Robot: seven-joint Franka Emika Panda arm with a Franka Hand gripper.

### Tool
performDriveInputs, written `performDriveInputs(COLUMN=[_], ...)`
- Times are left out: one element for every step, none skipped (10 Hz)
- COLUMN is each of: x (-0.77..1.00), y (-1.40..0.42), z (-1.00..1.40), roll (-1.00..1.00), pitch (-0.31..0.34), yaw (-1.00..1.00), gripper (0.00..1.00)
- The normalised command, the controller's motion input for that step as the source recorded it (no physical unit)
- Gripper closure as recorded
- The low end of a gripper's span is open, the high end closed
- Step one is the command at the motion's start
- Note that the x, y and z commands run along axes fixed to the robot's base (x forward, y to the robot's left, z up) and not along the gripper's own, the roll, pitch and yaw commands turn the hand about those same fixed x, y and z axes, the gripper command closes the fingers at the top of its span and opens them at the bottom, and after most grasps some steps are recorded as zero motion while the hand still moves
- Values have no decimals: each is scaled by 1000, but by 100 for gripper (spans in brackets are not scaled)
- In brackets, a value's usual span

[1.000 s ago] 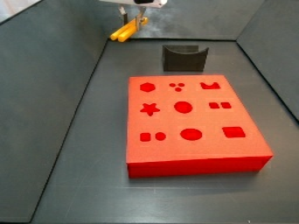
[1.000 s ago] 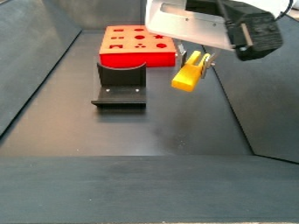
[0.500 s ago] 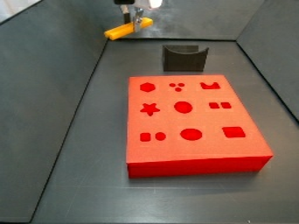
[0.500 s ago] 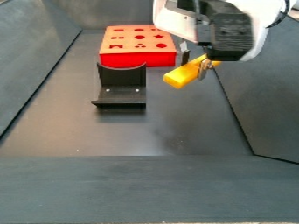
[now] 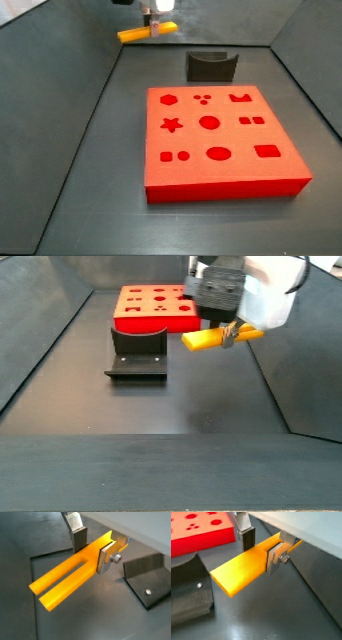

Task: Pick up the square-circle object. Move up. Rotate the square-circle object. Place the square-circle object on the fixture. Regrasp the square-circle object. Move to above the board. Insert the square-circle object.
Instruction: Rotate the square-circle object.

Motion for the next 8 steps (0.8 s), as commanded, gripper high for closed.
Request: performDriveInputs(x=[21,21,21,21,21,21,21,21], y=[13,13,13,13,13,13,13,13], z=[-21,-21,-21,-21,-21,-21,-21,-21], roll=[1,1,1,1,1,1,1,1], pitch=[-4,-4,-4,-4,-4,-4,-4,-5], yaw=[-1000,-1000,-1000,-1000,-1000,-1000,-1000,-1000], gripper=[100,100,100,100,100,100,100,100])
